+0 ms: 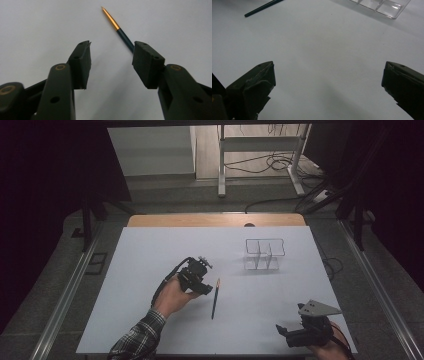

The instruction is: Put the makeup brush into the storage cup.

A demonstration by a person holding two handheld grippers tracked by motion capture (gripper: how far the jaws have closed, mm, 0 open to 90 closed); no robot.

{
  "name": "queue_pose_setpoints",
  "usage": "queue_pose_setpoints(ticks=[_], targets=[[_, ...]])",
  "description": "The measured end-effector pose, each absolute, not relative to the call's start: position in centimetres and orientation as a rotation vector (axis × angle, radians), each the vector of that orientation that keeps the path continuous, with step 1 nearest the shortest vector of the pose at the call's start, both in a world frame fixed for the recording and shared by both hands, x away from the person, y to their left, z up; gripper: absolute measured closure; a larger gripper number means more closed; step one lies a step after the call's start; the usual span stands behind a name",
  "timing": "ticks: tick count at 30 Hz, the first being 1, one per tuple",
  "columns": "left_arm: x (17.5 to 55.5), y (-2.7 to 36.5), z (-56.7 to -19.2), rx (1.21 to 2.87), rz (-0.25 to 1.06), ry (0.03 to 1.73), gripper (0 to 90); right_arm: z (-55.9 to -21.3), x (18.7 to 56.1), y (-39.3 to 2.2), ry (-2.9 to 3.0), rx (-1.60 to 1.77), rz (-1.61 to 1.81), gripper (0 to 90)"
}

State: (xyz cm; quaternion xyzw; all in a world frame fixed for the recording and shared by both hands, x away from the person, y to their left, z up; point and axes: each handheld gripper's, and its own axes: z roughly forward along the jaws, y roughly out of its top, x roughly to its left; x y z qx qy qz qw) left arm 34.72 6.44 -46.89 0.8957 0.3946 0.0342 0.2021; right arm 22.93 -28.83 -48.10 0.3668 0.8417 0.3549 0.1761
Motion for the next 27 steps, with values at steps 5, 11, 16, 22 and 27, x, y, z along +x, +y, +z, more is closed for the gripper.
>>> queue_pose_setpoints(ticks=[5,11,16,22,27], targets=[[34.8,5.8,-47.3,2.518,0.079,1.105,53.6,-48.1,22.9,-28.9,2.385,1.038,1.004,0.0],[34.6,4.9,-47.7,2.542,0.073,1.088,56.2,-48.1,22.9,-28.9,2.386,1.039,1.002,0.0],[34.5,4.3,-47.9,2.559,0.063,1.088,57.8,-48.1,22.9,-28.9,2.387,1.045,1.001,0.0],[34.2,3.8,-48.6,2.580,0.048,1.118,59.8,-48.1,22.9,-28.9,2.386,1.047,1.001,0.0],[33.9,3.4,-49.0,2.598,0.048,1.127,60.7,-48.2,22.9,-28.9,2.386,1.049,1.002,0.0]])
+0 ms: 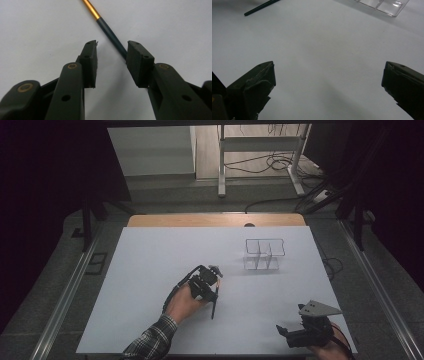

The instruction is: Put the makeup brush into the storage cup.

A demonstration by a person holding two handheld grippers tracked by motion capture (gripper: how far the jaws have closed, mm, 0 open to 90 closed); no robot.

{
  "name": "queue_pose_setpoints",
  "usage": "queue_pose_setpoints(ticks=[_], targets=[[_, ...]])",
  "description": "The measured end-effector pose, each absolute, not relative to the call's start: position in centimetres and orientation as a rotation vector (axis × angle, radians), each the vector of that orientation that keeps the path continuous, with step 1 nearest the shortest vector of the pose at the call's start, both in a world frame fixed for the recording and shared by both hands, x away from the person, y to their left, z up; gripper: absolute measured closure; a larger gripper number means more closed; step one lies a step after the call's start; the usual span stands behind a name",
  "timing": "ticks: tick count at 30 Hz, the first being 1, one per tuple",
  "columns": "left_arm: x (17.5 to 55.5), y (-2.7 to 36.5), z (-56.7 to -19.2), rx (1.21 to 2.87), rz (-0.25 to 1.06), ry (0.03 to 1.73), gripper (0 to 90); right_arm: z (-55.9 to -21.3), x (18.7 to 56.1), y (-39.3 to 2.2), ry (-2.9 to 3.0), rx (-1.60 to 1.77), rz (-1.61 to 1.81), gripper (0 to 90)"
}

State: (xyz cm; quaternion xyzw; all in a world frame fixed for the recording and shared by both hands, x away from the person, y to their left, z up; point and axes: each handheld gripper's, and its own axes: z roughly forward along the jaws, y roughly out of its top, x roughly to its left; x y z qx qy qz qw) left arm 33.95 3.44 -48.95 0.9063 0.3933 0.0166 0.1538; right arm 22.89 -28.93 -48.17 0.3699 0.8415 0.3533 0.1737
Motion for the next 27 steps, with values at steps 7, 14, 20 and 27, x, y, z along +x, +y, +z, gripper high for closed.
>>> queue_pose_setpoints(ticks=[7,14,20,27], targets=[[33.7,3.0,-49.2,2.606,0.023,1.163,59.9,-48.2,22.9,-28.9,2.387,1.050,1.001,0.0],[33.8,2.6,-49.5,2.615,0.007,1.177,57.2,-48.2,22.9,-28.9,2.388,1.050,1.001,0.0],[33.9,2.2,-49.5,2.620,-0.002,1.180,57.1,-48.2,22.9,-28.9,2.389,1.050,1.000,0.0],[34.1,1.7,-49.7,2.646,-0.010,1.189,58.6,-48.2,22.9,-28.9,2.390,1.050,1.000,0.0]])
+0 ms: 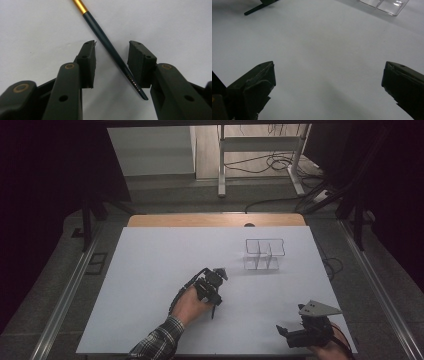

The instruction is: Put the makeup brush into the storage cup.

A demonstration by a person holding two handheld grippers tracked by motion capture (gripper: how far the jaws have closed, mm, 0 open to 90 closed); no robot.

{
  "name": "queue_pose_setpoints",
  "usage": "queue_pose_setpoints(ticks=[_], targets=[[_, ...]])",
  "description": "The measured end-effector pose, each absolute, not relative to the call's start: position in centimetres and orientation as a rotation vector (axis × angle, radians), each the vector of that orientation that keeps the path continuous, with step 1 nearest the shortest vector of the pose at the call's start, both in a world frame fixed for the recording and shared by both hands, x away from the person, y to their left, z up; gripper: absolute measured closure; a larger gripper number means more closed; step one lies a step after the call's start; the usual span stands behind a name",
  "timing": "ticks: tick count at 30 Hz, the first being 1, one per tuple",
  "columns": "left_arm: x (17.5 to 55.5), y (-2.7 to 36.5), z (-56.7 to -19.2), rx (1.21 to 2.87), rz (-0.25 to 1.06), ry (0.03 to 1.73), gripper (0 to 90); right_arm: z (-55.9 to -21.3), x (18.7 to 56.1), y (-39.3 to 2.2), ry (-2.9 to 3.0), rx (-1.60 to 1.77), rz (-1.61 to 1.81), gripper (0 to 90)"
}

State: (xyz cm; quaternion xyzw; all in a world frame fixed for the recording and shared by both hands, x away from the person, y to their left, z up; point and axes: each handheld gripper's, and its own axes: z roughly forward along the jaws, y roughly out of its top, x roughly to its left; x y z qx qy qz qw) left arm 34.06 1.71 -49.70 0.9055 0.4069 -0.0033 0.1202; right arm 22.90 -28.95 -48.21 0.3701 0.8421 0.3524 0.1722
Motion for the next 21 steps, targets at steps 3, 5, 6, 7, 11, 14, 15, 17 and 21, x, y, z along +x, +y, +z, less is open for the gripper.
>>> queue_pose_setpoints(ticks=[3,5,6,7,11,14,15,17,21], targets=[[34.11,1.43,-49.88,2.666,-0.015,1.193,61.7,-48.20,22.89,-28.96,2.392,1.051,0.998,0.0],[34.08,1.26,-49.90,2.676,0.009,1.199,64.4,-48.21,22.89,-28.96,2.392,1.051,0.998,0.0],[34.10,1.20,-49.89,2.681,0.012,1.201,66.3,-48.21,22.89,-28.96,2.392,1.051,0.998,0.0],[34.12,1.15,-49.85,2.690,0.014,1.203,67.8,-48.21,22.89,-28.96,2.392,1.051,0.998,0.0],[34.09,0.94,-49.82,2.711,0.008,1.187,84.0,-48.23,22.89,-28.94,2.392,1.052,0.997,0.0],[34.23,0.85,-49.80,2.717,-0.001,1.188,84.3,-48.23,22.88,-28.95,2.393,1.052,0.996,0.0],[34.24,0.88,-49.79,2.718,-0.002,1.184,84.3,-48.22,22.88,-28.96,2.393,1.051,0.995,0.0],[34.24,1.00,-49.79,2.711,-0.005,1.180,84.3,-48.21,22.87,-28.97,2.394,1.052,0.997,0.0],[34.20,1.23,-49.60,2.697,-0.002,1.166,84.3,-48.22,22.88,-28.98,2.395,1.052,0.997,0.0]])
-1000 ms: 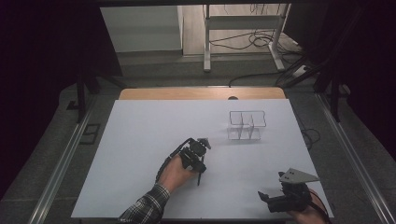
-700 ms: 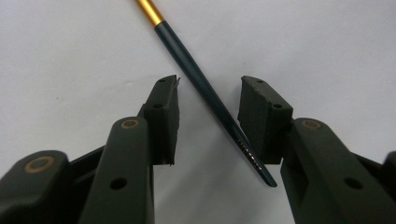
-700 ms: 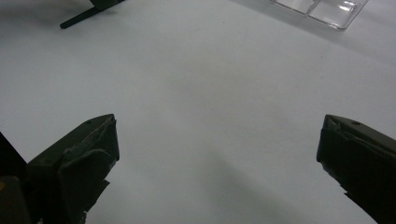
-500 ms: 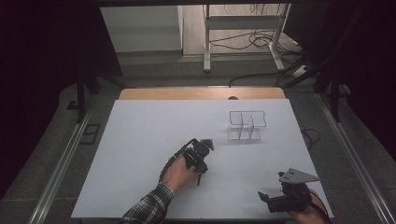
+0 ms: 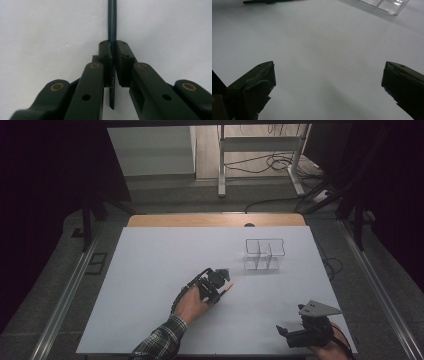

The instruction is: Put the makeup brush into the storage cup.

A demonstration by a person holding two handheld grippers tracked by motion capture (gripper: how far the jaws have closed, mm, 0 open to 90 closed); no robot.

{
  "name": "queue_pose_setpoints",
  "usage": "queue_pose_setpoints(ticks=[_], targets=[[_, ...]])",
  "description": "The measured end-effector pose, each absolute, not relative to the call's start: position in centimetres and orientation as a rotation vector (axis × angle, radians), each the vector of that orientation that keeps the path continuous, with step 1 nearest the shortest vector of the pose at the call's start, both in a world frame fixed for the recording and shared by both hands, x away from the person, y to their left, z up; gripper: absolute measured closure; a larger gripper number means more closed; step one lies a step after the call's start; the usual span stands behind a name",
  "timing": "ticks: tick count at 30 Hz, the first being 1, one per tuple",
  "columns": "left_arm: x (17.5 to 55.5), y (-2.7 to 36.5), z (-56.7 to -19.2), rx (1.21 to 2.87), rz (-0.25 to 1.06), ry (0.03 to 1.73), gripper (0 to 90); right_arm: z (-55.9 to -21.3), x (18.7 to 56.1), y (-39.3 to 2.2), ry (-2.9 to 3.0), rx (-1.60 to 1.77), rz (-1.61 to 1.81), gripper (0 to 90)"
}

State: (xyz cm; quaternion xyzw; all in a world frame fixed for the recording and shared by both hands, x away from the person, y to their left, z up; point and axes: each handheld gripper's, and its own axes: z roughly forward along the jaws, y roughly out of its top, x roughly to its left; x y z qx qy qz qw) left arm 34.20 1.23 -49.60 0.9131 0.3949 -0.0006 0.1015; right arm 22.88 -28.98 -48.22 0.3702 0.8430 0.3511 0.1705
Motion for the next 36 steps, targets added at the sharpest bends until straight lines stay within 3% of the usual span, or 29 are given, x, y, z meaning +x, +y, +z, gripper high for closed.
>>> queue_pose_setpoints(ticks=[11,20,36], targets=[[33.3,2.4,-47.7,2.602,-0.013,1.061,84.2,-48.2,22.9,-29.0,2.397,1.051,0.997,0.0],[32.0,3.9,-46.3,2.515,0.056,0.977,84.2,-48.3,22.9,-29.0,2.401,1.048,0.997,0.0],[29.8,7.5,-45.0,2.290,0.075,0.931,84.1,-48.2,22.9,-28.9,2.403,1.047,1.009,0.0]])
